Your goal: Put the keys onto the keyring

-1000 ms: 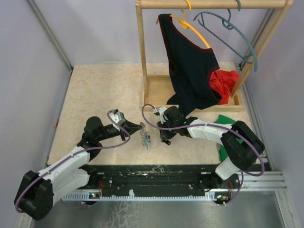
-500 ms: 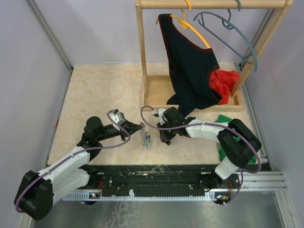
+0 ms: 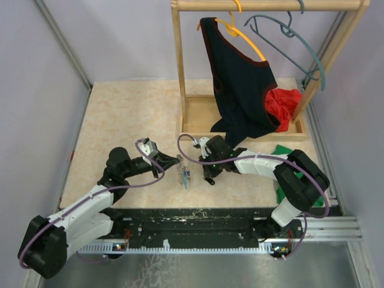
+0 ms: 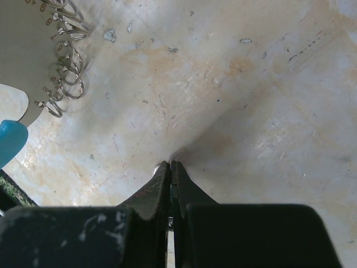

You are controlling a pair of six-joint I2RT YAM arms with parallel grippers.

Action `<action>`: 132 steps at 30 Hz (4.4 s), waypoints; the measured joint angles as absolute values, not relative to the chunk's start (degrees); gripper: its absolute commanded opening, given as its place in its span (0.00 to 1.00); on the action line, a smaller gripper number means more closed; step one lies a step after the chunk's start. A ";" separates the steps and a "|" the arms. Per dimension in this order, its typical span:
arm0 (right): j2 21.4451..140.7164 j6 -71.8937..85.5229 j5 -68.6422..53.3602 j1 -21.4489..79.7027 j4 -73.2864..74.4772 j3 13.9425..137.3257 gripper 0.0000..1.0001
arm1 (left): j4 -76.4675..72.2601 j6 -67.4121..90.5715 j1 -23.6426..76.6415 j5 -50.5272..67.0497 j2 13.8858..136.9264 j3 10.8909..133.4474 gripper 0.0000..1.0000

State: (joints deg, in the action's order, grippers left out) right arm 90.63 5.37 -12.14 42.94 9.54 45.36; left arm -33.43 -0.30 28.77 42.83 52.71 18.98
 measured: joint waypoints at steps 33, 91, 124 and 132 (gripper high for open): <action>67.07 -13.93 -23.05 45.71 -1.74 43.00 0.00 | -34.13 -0.27 28.77 44.07 53.67 18.98 0.01; 68.07 -18.39 -26.59 49.04 -2.11 44.51 0.00 | -35.18 0.05 28.77 46.19 54.65 18.98 0.01; 69.08 -17.17 -26.11 49.41 -2.11 45.56 0.00 | -35.62 0.16 28.77 46.96 54.98 18.98 0.01; 69.06 -14.85 -20.80 49.43 0.40 45.56 0.00 | -35.62 0.19 28.77 46.89 54.96 18.98 0.01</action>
State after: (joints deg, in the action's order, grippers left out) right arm 69.06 -14.85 -20.80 49.43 0.40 45.56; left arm -35.62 0.19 28.77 46.89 54.96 18.98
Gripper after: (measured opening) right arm 0.007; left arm 0.009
